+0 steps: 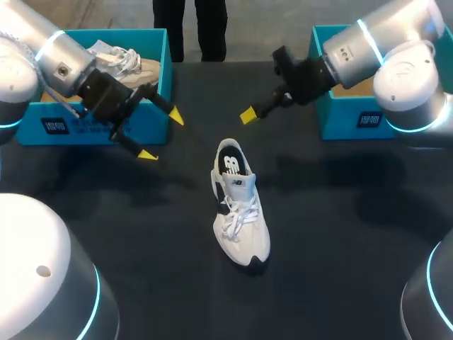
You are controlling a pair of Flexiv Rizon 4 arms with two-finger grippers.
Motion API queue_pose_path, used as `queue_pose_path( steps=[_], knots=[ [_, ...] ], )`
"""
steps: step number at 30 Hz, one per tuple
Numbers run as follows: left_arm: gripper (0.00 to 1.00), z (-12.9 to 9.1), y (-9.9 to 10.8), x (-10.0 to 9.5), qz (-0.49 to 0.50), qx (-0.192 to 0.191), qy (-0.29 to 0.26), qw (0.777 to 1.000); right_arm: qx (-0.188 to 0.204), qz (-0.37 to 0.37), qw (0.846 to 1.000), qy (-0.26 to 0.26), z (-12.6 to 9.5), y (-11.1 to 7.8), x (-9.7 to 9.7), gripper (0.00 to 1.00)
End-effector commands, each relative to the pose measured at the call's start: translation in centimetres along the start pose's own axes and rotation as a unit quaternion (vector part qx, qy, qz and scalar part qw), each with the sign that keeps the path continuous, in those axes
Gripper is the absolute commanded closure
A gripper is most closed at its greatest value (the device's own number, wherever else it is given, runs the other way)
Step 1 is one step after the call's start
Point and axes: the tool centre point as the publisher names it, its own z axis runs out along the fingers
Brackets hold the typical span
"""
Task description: Take the shoe out of the shoebox, open the shoe tongue, remove and reinsert the insole, then place the shoe into the shoebox
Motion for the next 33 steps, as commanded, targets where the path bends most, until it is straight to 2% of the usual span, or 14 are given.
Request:
queue_pose_path(
  steps=[1, 7, 13, 17, 18, 19, 23, 28, 33],
  knots=[
    [0.00, -2.7, -0.5, 0.3, -0.003, -0.009, 0.008, 1.000, -0.005, 0.001, 1.000, -0.014, -0.4, -0.6, 0.4, 1.00],
    [0.00, -5.8, 0.2, 0.8, -0.014, -0.037, 0.016, 0.999, -0.005, 0.001, 1.000, -0.014, -0.4, -0.6, 0.4, 1.00],
    [0.00, -7.5, 0.8, 1.4, -0.022, -0.047, 0.014, 0.999, -0.005, 0.001, 1.000, -0.014, -0.4, -0.6, 0.4, 1.00],
    [0.00, -8.6, 1.0, 1.7, -0.029, -0.052, 0.022, 0.998, -0.018, 0.088, 0.993, -0.078, -1.0, -0.2, 1.2, 1.00],
    [0.00, -8.9, 0.9, 1.7, -0.031, -0.057, 0.025, 0.998, -0.003, 0.108, 0.989, -0.105, -1.1, -0.1, 1.3, 1.00],
    [0.00, -9.2, 0.9, 1.7, -0.031, -0.059, 0.025, 0.997, -0.014, 0.114, 0.987, -0.112, -1.2, 0.0, 1.6, 1.00],
    [0.00, -10.5, 1.3, 1.8, -0.036, -0.073, 0.023, 0.996, -0.002, 0.175, 0.969, -0.176, -1.4, 0.0, 1.9, 1.00],
    [0.00, -11.8, 1.7, 2.0, -0.045, -0.087, 0.026, 0.995, 0.013, 0.205, 0.951, -0.229, -1.4, 0.0, 2.0, 1.00],
    [0.00, -13.3, 1.7, 2.1, -0.050, -0.100, 0.026, 0.993, 0.047, 0.221, 0.930, -0.290, -1.3, 0.2, 2.4, 1.00]
  ],
)
